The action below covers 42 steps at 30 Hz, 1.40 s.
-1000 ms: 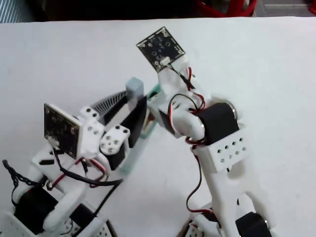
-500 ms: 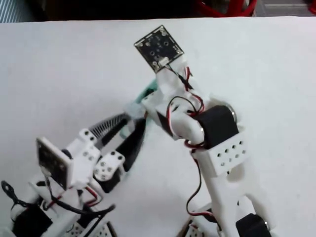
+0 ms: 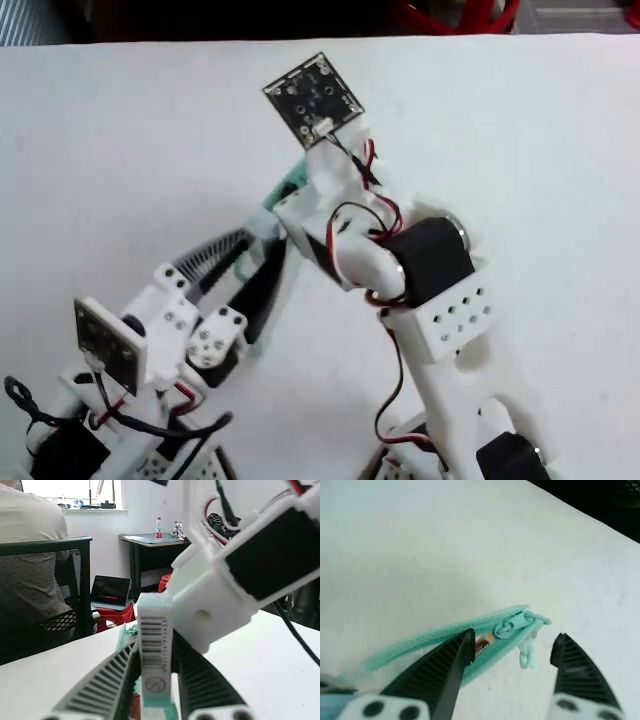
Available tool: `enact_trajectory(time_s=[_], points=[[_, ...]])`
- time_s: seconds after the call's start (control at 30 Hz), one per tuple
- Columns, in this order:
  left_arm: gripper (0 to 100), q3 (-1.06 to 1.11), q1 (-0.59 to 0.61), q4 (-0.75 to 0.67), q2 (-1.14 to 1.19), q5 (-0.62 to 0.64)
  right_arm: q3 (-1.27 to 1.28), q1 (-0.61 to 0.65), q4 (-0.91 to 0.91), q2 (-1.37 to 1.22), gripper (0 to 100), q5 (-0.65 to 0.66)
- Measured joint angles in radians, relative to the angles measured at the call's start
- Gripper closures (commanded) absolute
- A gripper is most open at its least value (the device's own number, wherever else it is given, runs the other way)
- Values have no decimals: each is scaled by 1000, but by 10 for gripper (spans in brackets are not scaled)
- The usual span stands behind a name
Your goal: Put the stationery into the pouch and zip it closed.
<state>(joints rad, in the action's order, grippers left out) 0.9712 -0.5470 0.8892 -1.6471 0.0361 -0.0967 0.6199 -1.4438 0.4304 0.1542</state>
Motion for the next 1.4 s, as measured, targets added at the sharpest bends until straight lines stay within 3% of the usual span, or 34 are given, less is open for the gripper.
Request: enact_trajectory(time_s=[0.3, 0.6, 0.77, 0.9, 1.4], points=[[973, 91, 25, -146, 2, -3, 0, -12, 0, 0, 751, -2], [964, 112, 28, -155, 2, -3, 0, -14, 0, 0, 751, -2], [758, 129, 52, -150, 2, 0, 0, -14, 0, 0, 751, -2], [756, 118, 107, -77, 2, 95, 0, -15, 0, 2, 751, 2], [752, -146, 167, 210, -28, 69, 0, -12, 0, 0, 751, -3]])
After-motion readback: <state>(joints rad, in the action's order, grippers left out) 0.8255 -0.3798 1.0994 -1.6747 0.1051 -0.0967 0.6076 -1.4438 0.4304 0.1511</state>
